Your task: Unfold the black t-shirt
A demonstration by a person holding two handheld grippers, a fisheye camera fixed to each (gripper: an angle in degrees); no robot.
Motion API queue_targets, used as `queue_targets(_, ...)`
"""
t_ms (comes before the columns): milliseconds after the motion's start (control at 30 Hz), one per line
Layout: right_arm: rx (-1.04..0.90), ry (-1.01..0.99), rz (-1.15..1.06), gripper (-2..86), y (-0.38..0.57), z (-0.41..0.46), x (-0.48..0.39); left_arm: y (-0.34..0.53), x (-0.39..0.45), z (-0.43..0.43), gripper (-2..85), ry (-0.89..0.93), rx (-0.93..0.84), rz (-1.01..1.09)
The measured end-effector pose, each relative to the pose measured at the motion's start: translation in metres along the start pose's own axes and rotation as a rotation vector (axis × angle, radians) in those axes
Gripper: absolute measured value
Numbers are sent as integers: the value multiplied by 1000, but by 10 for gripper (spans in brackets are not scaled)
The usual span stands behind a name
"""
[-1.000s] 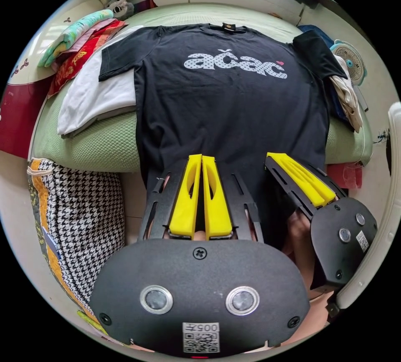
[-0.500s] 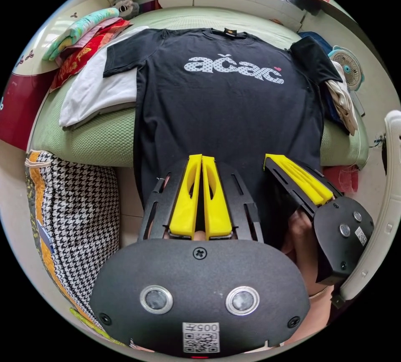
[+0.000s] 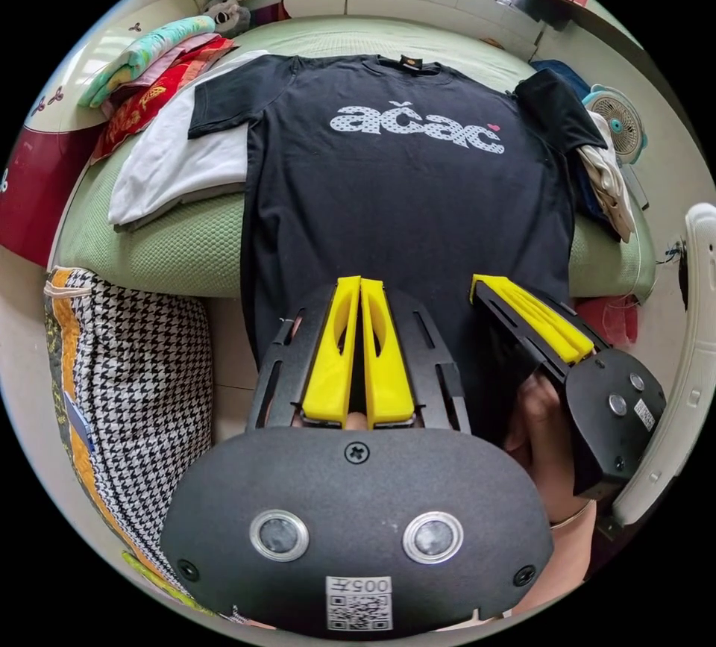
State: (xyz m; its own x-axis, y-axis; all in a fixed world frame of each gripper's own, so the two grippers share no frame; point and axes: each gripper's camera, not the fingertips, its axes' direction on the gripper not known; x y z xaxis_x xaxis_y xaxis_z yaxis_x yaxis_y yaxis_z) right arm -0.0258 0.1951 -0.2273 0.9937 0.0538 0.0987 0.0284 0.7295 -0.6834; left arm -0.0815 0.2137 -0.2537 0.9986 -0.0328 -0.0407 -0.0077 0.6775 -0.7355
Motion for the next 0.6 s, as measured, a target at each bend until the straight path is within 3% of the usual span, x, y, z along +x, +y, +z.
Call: queue_targets(600, 7, -35, 2, -12, -3, -6, 17, 1, -5, 0, -2, -43, 10, 34)
